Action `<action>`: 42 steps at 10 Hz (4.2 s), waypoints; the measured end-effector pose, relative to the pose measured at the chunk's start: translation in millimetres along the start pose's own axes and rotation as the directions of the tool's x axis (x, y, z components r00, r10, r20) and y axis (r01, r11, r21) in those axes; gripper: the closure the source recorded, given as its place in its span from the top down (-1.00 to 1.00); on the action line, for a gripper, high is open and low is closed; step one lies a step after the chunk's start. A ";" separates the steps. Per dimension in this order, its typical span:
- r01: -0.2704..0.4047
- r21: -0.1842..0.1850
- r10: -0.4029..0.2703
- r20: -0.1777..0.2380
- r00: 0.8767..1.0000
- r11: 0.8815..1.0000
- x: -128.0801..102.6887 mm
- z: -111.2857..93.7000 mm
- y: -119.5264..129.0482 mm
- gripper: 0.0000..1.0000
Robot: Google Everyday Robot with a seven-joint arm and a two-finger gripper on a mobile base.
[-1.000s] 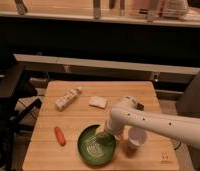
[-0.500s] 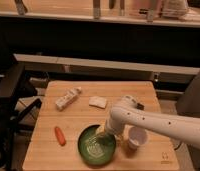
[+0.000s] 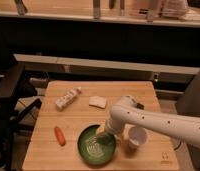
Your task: Drag the ceramic bowl in a circle
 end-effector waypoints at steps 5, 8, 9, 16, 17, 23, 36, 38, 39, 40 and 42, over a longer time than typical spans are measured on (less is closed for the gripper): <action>0.000 -0.002 0.000 0.009 1.000 1.000 2.3 1.4 3.1 0.60; -0.003 -0.003 0.003 0.015 1.000 1.000 3.4 2.4 6.6 0.60; -0.003 -0.002 0.003 0.017 1.000 1.000 3.9 2.8 6.2 0.60; -0.010 -0.008 0.010 0.035 0.999 1.000 7.1 4.3 12.1 0.60; -0.011 -0.009 0.012 0.038 0.999 1.000 7.2 4.7 13.3 0.60; -0.020 -0.013 0.020 0.050 0.999 1.000 9.7 4.2 16.6 0.60; -0.032 -0.019 0.033 0.071 0.997 0.999 13.3 8.1 22.7 0.60; -0.032 -0.021 0.033 0.075 0.997 0.999 13.9 8.8 22.5 0.60; -0.032 -0.021 0.034 0.075 0.997 0.999 14.3 9.0 23.2 0.60; -0.033 -0.022 0.035 0.075 0.997 0.999 14.6 9.1 24.0 0.60; -0.033 -0.023 0.035 0.077 0.996 0.999 15.1 9.8 23.6 0.60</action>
